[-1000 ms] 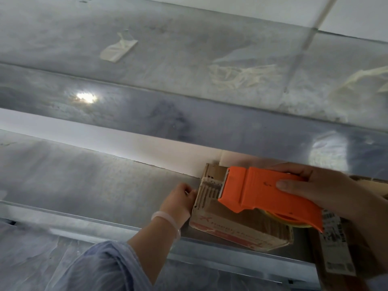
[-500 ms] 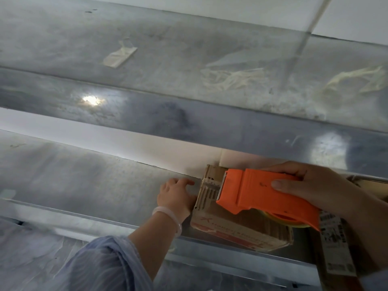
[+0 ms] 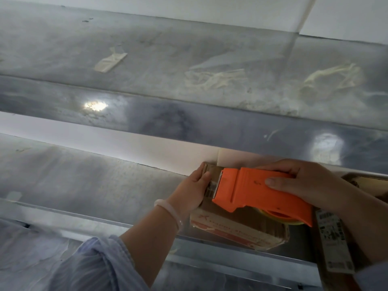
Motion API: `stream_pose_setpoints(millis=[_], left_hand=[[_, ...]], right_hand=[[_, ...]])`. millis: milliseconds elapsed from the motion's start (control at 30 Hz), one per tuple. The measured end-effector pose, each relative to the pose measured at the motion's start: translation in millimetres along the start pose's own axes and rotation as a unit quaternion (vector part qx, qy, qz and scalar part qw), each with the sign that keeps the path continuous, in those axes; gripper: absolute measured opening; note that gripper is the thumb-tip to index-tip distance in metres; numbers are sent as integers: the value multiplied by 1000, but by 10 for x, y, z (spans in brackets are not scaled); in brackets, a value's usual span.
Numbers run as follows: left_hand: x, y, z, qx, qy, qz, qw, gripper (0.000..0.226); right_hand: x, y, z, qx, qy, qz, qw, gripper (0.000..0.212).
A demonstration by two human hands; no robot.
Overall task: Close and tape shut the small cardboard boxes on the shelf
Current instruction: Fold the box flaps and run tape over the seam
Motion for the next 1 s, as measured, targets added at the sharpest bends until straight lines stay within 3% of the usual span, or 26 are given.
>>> stream_pose_setpoints(millis=[200, 500, 633, 733, 800, 867, 933, 1000], left_hand=[[83, 66, -69, -48, 75, -184, 979, 36], [34, 75, -204, -46, 80, -233, 968, 36], [-60, -111, -276, 63, 46, -84, 993, 38], [-137, -238, -347, 127, 71, 40, 989, 59], [-167, -249, -346, 158, 117, 237, 952, 84], [-164, -289, -326, 181, 132, 389, 894, 105], [-128, -390, -324, 211, 111, 459, 856, 114], [-125, -400, -310, 219, 86, 483, 843, 112]], right_hand=[[5, 0, -15, -1, 2, 4, 1000, 35], [-15, -15, -18, -7, 21, -47, 999, 45], [-13, -6, 3, -5, 30, -68, 997, 51], [-13, 0, -5, -2, 32, -65, 997, 49], [-11, 7, -3, -8, 33, -63, 997, 50], [-10, 11, 10, -16, 32, -64, 997, 50], [-17, 9, 29, -23, 30, -69, 997, 50], [-12, 17, 37, -29, 35, -73, 996, 51]])
Point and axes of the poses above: each hand's wrist, its own z-axis towards the middle knuckle, its own x-axis out of the palm, y = z × x, the point moved 7 cm from there along z, towards the middle knuckle, and after that the axes turned 11 degrees about z, right-handed, at the moved point
